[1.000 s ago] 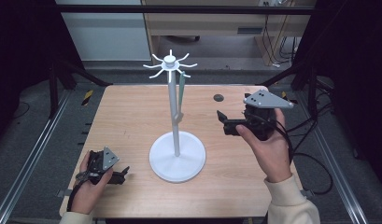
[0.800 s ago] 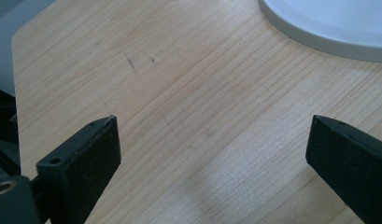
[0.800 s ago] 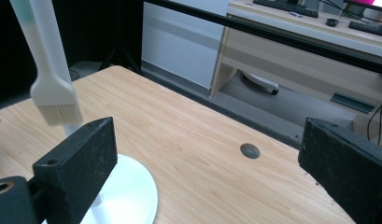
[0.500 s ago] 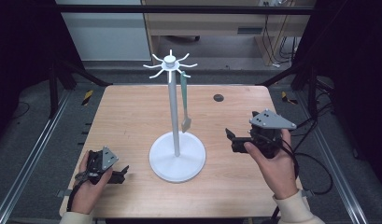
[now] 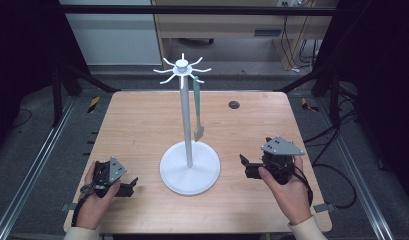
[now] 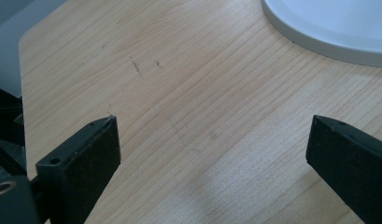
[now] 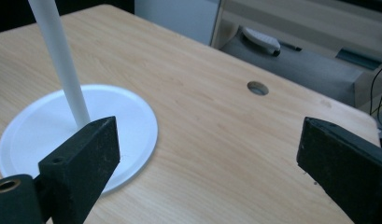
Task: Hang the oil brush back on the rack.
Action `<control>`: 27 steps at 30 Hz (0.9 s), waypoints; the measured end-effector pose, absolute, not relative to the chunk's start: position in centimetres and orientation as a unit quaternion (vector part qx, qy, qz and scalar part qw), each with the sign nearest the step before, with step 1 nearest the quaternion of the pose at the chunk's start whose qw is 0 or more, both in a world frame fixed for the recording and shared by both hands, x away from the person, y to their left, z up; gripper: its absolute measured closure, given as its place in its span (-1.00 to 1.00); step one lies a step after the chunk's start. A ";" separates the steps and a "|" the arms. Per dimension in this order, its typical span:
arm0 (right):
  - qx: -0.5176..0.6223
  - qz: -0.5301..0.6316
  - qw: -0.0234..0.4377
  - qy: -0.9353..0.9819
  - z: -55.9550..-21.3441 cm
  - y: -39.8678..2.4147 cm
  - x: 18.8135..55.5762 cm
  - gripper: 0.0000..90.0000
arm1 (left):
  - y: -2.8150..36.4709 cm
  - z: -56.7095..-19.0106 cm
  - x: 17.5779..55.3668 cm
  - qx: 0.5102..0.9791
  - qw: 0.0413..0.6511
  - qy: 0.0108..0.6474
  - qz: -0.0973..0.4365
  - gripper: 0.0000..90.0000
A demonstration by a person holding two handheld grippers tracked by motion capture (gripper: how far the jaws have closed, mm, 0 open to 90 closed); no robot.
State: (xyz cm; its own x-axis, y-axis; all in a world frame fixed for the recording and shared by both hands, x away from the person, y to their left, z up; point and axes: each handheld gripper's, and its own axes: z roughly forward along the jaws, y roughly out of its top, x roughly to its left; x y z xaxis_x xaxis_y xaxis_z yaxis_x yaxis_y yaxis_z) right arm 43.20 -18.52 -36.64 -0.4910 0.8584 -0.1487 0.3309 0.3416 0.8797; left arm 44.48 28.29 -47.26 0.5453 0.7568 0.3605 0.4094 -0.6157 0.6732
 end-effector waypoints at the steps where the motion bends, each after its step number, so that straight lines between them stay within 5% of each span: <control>1: 0.393 0.418 0.316 0.756 -36.6 -18.5 43.2 -0.86 | 28.3 -47.3 44.5 0.838 0.266 0.348 0.326 -0.94; 27: 0.427 0.367 0.266 0.782 -43.7 -18.7 47.1 -0.82 | 28.2 -47.3 44.5 0.841 0.264 0.345 0.324 -0.94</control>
State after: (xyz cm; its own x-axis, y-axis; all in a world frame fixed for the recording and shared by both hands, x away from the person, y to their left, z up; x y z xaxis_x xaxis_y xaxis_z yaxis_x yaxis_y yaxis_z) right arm 47.13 -18.71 -43.69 -0.4933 0.8638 -0.1028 0.4737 0.3658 0.8012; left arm 44.48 28.21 -47.30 0.5526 0.7505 0.3625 0.4084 -0.6229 0.6672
